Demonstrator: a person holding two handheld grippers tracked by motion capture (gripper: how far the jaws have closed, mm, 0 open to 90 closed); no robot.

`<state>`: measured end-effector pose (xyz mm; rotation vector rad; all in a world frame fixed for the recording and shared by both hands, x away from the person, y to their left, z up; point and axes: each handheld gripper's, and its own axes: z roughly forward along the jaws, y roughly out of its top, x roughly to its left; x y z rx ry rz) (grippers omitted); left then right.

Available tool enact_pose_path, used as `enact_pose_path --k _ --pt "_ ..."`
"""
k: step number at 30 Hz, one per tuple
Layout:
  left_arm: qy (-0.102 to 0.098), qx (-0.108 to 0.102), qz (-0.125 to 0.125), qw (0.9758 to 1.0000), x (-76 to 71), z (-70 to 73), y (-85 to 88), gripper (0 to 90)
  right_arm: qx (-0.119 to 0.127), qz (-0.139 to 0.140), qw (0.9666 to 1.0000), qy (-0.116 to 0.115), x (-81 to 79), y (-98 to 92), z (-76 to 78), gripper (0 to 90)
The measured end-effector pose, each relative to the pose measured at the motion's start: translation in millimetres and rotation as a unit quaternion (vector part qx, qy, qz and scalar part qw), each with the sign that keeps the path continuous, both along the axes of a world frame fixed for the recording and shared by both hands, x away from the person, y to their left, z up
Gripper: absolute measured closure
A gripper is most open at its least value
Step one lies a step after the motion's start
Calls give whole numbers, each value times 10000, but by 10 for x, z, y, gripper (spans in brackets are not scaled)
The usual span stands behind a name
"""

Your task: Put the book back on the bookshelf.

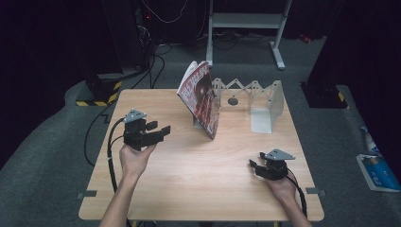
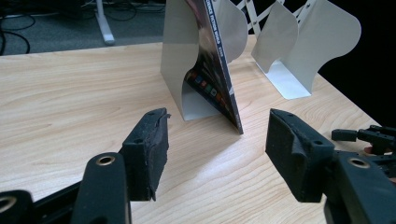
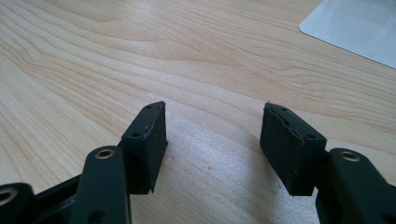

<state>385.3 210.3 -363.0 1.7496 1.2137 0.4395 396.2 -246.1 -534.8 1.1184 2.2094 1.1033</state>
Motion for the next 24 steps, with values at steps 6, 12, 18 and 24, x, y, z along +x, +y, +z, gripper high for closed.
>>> enact_pose_path --k 6,12,18,24 --pt "61 -18 25 10000 -18 -65 9 392 -1 1 10000 -1 0 0 0 411" --pt "112 -63 56 9999 -28 -134 30 392 0 1 10000 -1 0 0 0 411" --pt "163 -67 82 9998 -35 -198 40 392 1 1 10000 0 0 0 0 411" --pt "220 -66 107 9997 -42 -258 60 392 0 0 10000 1 -1 0 0 411"
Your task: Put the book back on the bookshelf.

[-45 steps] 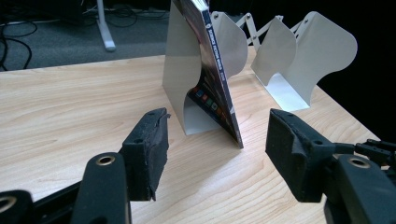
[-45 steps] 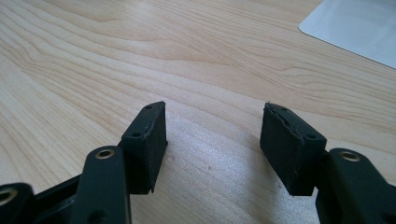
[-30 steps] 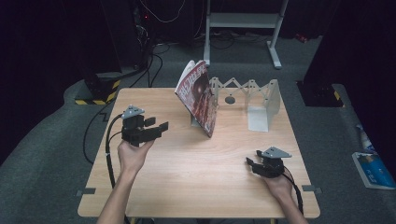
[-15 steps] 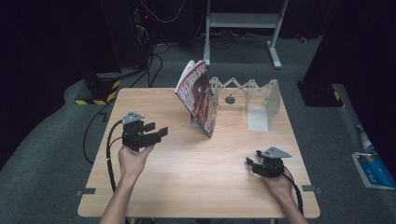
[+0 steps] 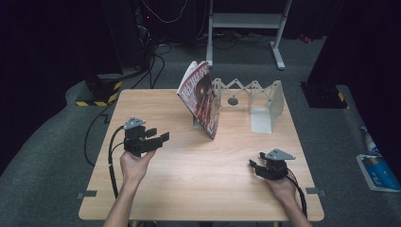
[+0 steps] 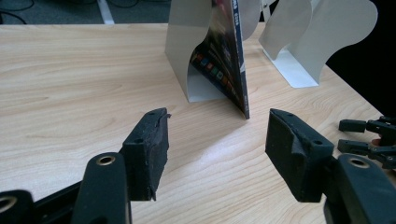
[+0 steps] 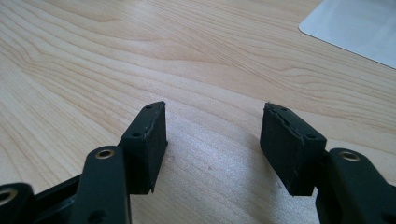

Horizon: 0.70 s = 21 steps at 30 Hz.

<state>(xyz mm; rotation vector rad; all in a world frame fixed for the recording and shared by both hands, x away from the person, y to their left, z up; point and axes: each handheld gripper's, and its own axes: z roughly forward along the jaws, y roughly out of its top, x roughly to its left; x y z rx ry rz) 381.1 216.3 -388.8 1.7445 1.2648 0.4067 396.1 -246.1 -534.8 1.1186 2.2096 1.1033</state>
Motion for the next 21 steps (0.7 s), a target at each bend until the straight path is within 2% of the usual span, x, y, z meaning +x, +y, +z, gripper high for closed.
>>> enact_pose_path --k 21 --pt "195 -3 159 9997 1 -244 41 400 0 0 10000 -1 0 0 0 411"
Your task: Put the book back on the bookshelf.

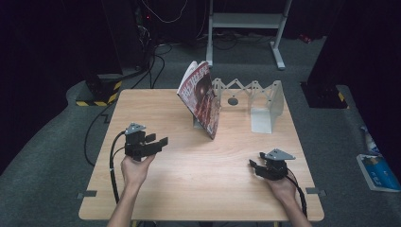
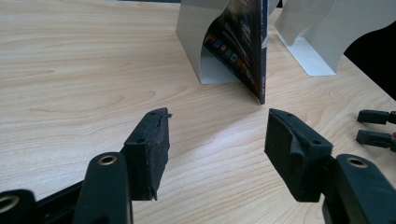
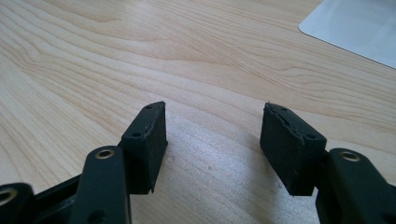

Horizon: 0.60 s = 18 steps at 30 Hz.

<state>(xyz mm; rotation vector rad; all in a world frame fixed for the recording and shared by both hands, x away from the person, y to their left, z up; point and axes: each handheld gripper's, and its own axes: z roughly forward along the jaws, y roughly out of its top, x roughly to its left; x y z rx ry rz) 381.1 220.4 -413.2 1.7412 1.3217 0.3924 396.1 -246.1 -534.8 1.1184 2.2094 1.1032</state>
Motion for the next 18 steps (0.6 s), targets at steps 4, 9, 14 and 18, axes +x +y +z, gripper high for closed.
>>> enact_pose_path --k 4,9,14,18 --pt "40 55 22 10000 11 -42 2 405 0 0 10000 0 0 0 0 411" --pt "76 70 63 9999 25 -101 -1 407 -2 0 10000 -1 0 0 0 411" --pt "118 109 98 9998 46 -166 -1 406 0 -1 10000 0 0 0 0 411" --pt "164 131 103 9997 50 -209 -23 407 0 1 10000 -1 0 0 0 411"
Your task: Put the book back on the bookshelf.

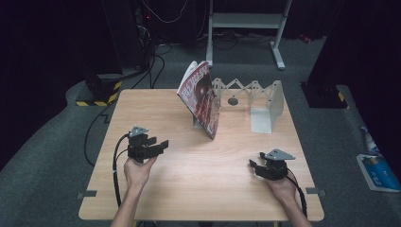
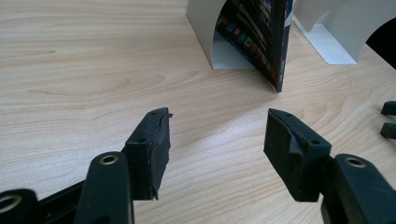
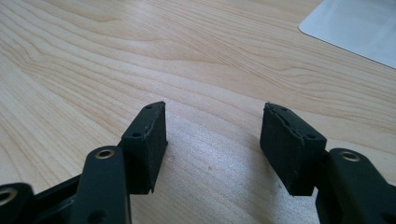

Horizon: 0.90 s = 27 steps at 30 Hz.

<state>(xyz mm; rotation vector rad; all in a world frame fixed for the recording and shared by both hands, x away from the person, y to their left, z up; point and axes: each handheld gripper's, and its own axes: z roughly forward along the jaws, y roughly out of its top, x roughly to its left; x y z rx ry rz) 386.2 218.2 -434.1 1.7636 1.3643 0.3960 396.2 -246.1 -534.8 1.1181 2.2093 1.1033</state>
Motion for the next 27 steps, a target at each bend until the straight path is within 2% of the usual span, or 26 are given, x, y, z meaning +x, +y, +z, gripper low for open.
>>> enact_pose_path --k 6,18,27 --pt "45 61 24 10000 18 -66 -2 406 0 -1 10000 1 0 0 0 410" --pt "154 -68 144 9998 49 -197 3 406 1 -1 10000 1 0 0 0 411" --pt "236 -40 205 9995 85 -306 -2 408 -1 1 10000 0 0 0 0 411"
